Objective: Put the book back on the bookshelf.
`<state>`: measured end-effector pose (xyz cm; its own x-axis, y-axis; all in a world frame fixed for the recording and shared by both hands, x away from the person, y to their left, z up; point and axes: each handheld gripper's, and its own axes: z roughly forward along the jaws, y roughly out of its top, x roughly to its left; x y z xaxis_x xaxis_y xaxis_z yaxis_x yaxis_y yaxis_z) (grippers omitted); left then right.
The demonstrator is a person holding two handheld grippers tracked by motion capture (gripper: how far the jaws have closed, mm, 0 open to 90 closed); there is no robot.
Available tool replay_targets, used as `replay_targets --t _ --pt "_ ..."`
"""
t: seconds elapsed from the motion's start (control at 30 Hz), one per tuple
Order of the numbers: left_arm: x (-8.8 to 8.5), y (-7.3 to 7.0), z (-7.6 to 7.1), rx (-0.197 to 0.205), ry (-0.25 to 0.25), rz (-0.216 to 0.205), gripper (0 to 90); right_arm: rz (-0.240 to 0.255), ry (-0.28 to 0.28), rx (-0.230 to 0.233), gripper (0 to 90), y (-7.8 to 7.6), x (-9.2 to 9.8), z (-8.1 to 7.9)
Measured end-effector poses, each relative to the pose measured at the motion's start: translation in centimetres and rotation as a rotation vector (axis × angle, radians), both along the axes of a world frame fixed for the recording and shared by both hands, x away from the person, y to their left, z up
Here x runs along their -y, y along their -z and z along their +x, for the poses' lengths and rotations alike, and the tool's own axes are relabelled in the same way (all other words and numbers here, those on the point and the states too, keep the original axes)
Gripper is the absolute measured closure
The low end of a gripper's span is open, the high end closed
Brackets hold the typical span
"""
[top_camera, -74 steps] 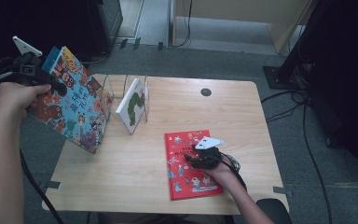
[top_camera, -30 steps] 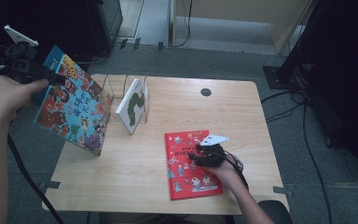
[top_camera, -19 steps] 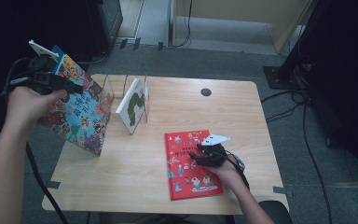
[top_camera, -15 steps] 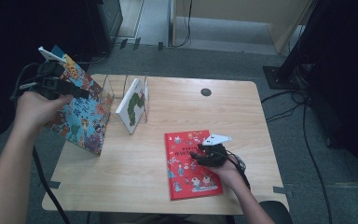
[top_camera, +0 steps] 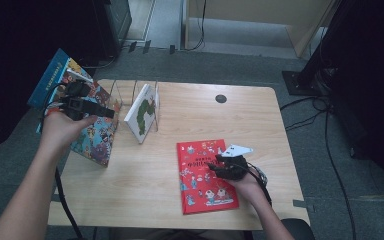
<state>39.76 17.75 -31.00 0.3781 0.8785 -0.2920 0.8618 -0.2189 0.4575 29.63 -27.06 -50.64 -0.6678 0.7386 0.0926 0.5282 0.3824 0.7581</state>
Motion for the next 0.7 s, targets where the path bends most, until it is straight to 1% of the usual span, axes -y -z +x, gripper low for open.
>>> replay_targets --t 0.03,0.17,0.2,0.23,0.4,0.47,0.57,0.6,0.67,0.7 --pt "0.2 0.2 -0.1 -0.001 -0.001 -0.001 53.5 -0.002 -0.002 0.0 52.9 0.0 0.1 0.0" --pt "0.8 1.2 -0.3 0.008 0.035 -0.025 55.1 0.005 0.006 -0.004 55.4 0.0 0.4 -0.3" --pt "1.0 1.5 -0.3 0.008 0.042 -0.025 55.0 0.004 0.007 0.006 55.5 0.0 0.5 -0.3" --pt "1.2 1.7 -0.3 0.008 0.046 -0.025 55.0 0.005 0.01 0.004 55.7 -0.1 0.7 -0.4" --pt "2.3 3.0 -0.5 -0.008 0.079 -0.021 54.9 0.003 0.025 -0.001 56.3 0.0 1.1 -0.7" --pt "2.9 3.6 -0.6 -0.005 0.087 -0.018 54.4 0.003 0.03 -0.001 56.6 0.0 1.3 -0.8" --pt "3.5 4.5 -0.7 -0.021 0.117 -0.048 54.3 0.002 0.037 -0.003 56.9 0.0 1.5 -1.0" --pt "3.7 4.8 -0.8 -0.025 0.134 -0.043 54.6 0.004 0.035 -0.002 57.0 0.0 1.6 -1.1" --pt "4.1 5.4 -0.8 -0.026 0.141 -0.045 55.7 0.005 0.042 -0.006 57.3 0.0 1.7 -1.2" --pt "4.2 5.8 -0.8 -0.027 0.143 -0.049 55.9 0.004 0.04 0.001 57.7 0.1 1.8 -1.2"
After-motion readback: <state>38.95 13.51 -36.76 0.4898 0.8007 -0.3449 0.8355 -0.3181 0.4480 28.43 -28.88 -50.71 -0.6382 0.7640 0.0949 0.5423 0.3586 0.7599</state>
